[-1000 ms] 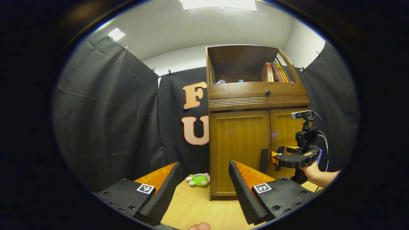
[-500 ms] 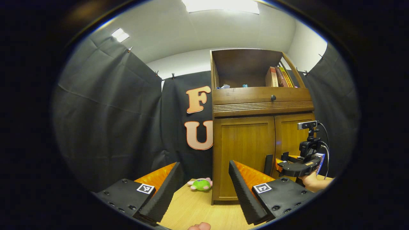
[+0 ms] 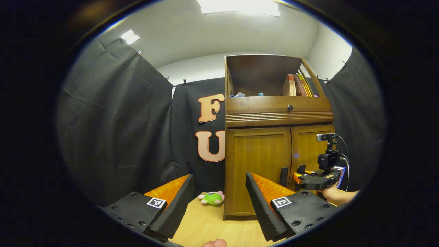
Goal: Open the right door of the double-door shoe cabinet with the right hand, and open the left door with the left hand.
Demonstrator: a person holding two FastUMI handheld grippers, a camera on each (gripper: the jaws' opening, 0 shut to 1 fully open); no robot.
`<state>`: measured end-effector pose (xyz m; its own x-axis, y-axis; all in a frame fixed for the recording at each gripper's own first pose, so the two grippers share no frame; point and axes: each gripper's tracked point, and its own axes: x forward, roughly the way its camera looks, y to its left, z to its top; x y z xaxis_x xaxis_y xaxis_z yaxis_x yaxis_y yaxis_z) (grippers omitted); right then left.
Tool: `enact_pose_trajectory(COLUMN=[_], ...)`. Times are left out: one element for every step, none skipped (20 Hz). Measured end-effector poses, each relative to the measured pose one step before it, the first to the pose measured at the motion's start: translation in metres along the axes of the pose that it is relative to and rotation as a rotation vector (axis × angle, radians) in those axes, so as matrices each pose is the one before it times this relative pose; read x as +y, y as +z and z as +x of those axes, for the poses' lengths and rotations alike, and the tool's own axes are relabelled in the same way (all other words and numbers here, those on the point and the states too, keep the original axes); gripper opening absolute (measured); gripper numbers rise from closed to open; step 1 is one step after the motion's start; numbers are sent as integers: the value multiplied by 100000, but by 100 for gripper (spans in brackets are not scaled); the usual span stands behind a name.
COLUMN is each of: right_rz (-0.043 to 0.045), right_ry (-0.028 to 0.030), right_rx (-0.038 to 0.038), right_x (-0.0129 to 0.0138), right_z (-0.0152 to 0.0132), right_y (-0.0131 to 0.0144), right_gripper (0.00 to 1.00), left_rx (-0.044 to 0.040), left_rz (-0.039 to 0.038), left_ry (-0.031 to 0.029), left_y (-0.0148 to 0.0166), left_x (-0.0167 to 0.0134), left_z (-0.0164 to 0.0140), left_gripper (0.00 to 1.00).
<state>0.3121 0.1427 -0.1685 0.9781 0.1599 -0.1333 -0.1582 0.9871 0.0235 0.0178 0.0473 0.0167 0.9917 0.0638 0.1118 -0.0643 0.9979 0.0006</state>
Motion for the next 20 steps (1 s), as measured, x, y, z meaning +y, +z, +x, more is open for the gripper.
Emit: enact_pose_trajectory(right_rz=[1460, 1721, 1467, 715, 306, 558, 761, 667, 721, 417, 56, -77, -253, -344, -346, -269, -347, -302, -229, -414], right_ry=[-214, 285, 884, 952, 840, 790, 467, 525, 538, 415, 312, 94, 156, 85, 120, 24, -179, -430, -783, -460], right_rx=[300, 363, -686, -463, -215, -377, -593, -561, -258, -75, 69, 202, 30, 24, 274, 396, 344, -158, -535, -82], right_x=[-10, 67, 121, 129, 83, 109, 53, -51, -64, -64, -99, -259, -102, -178, -203, -313, -334, -294, -400, -422], right_z=[-101, -230, -14, -181, -235, -186, -392, -878, -767, -1108, -888, -859, -799, -788, -761, -891, -848, -976, -1016, -727], right_y=[-52, 59, 214, 209, 197, 234, 11, -67, -60, -85, 27, -52, 93, 116, -38, -39, 8, 128, 85, 20], right_gripper=[30, 30, 28, 28, 28, 28, 28, 28, 28, 28, 28, 28, 28, 28, 28, 28, 28, 28, 28, 28], left_rx=[-304, -133, 161, 42, -170, -158, -53, 12, 173, 286, 259, 135, 78, 204, 117, 232, 218, 66, 102, -121], left_rz=[-130, 119, 307, 272, -67, -283, -251, -182, -113, -63, -50, -25, -72, -143, -164, -108, -52, -141, -337, -463], left_ry=[370, 406, 126, 74, 29, -50, 5, 41, -201, -575, -756, -572, -485, -533, -580, -603, -482, -470, -487, -385], left_y=[107, 97, 36, -50, 31, 81, 37, 21, -66, -132, -47, -95, 22, -82, -76, -58, -95, -21, 37, -51], left_x=[50, 42, 10, 0, 30, -28, -39, -130, -229, -282, -293, -202, -395, -301, -268, -401, -350, -352, -366, -245], left_z=[-69, -55, 63, 95, -78, -258, -195, -257, -13, -112, -152, 17, 44, 42, -49, 119, -12, 50, 93, 13], left_gripper=[96, 96, 96, 96, 96, 96, 96, 96, 96, 96, 96, 96, 96, 96, 96, 96, 96, 96, 96, 96])
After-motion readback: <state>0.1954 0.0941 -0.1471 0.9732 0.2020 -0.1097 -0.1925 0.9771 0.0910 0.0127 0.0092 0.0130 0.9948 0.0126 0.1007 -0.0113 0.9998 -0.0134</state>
